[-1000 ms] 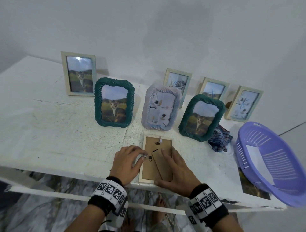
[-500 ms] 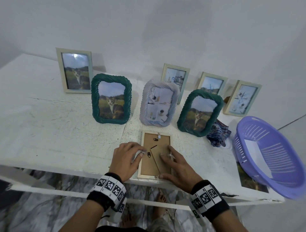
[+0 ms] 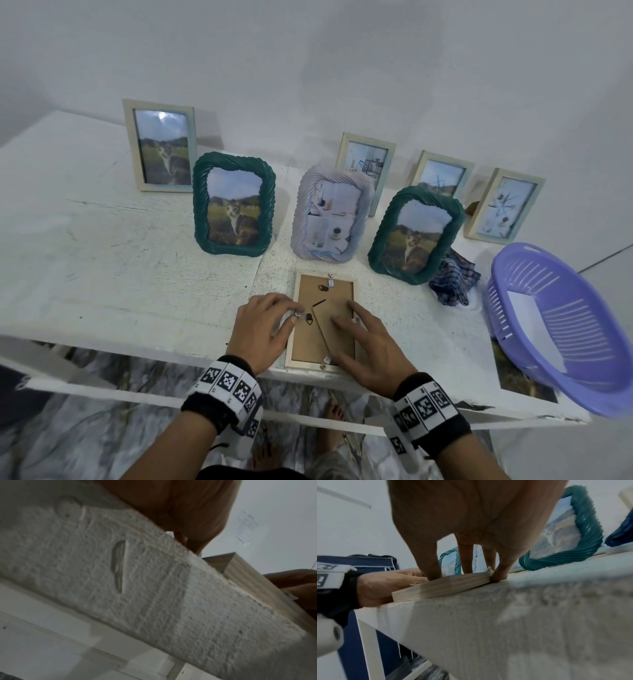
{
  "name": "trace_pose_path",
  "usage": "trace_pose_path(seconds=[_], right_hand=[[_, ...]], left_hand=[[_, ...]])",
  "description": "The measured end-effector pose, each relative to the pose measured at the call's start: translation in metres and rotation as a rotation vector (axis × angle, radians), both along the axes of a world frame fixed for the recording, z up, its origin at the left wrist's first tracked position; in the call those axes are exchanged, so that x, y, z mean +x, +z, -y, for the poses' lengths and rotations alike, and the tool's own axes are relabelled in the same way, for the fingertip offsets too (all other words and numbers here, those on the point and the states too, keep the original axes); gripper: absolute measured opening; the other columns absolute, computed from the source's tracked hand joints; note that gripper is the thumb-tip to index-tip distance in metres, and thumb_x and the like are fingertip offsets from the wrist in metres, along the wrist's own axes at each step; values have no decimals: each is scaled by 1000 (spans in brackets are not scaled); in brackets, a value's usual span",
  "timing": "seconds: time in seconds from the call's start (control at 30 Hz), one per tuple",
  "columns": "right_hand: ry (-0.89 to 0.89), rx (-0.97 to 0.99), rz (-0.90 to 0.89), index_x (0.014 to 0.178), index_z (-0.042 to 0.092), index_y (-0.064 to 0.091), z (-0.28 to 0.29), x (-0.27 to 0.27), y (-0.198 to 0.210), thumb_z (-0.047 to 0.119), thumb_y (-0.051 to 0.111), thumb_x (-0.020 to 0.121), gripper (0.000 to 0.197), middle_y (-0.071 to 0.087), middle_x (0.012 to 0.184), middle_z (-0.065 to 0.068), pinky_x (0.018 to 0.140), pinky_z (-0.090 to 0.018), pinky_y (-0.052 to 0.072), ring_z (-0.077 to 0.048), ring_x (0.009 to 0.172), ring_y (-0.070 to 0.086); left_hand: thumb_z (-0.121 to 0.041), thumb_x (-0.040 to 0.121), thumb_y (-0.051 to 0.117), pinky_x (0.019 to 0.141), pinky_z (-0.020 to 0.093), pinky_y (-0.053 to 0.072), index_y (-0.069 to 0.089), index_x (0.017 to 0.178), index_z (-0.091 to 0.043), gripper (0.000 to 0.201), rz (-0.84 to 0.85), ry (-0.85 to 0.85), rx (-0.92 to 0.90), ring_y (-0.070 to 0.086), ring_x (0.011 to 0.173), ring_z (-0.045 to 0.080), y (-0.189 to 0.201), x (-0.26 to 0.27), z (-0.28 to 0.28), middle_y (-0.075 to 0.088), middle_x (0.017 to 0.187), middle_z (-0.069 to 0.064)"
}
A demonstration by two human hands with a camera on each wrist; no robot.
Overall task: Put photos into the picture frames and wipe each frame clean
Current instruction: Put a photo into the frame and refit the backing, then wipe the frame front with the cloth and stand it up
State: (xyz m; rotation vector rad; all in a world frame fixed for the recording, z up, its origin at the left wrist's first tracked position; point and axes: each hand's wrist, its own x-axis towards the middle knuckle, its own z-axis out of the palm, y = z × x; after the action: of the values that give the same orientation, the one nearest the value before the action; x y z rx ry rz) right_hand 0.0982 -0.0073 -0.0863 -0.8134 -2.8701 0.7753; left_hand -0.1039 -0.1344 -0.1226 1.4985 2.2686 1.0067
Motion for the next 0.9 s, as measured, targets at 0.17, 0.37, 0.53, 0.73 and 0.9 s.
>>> trace_pose_path(seconds=[0.17, 0.37, 0.53, 0.73, 0.9], right_hand=[[11, 22, -23, 140, 31, 44, -4, 3, -4, 57, 64, 82, 67, 21, 157, -1, 110, -25, 20, -20, 140, 25], [-28, 37, 2, 138, 29, 47, 4, -1, -2, 68, 43, 78, 73, 22, 156, -3, 110, -27, 23, -22, 138, 28], [-65, -13, 30, 141, 29, 42, 9, -4, 4, 60, 45, 81, 68, 18, 158, -1, 110, -23, 19, -19, 141, 22], [-168, -203, -6, 148, 34, 27, 23, -11, 16, 80, 25, 81, 82, 26, 155, 5, 116, -32, 23, -15, 141, 24], [-406, -544, -395, 136, 43, 41, 20, 0, 56, 58, 40, 88, 50, 50, 130, 26, 87, -9, 43, 6, 116, 51]], left_hand=[[-46, 89, 37, 80, 31, 30, 64, 104, -39, 32, -5, 11, -7, 47, 104, 10, 2, 2, -1, 56, 111, -19], [-46, 90, 37, 80, 30, 29, 64, 105, -39, 32, -15, 4, -18, 46, 104, 9, 6, 2, 0, 56, 112, -19], [-44, 90, 44, 83, 36, 41, 67, 102, -34, 28, 72, 19, 45, 53, 102, 9, 8, 4, 1, 57, 108, -18], [-12, 95, 57, 77, 15, 51, 63, 106, -29, 22, 392, 89, 167, 61, 88, -2, 47, 19, 0, 60, 110, -9], [-15, 99, 50, 79, 26, 55, 59, 114, -23, 19, 727, -64, 253, 70, 91, 11, 103, 45, -14, 68, 107, -5]])
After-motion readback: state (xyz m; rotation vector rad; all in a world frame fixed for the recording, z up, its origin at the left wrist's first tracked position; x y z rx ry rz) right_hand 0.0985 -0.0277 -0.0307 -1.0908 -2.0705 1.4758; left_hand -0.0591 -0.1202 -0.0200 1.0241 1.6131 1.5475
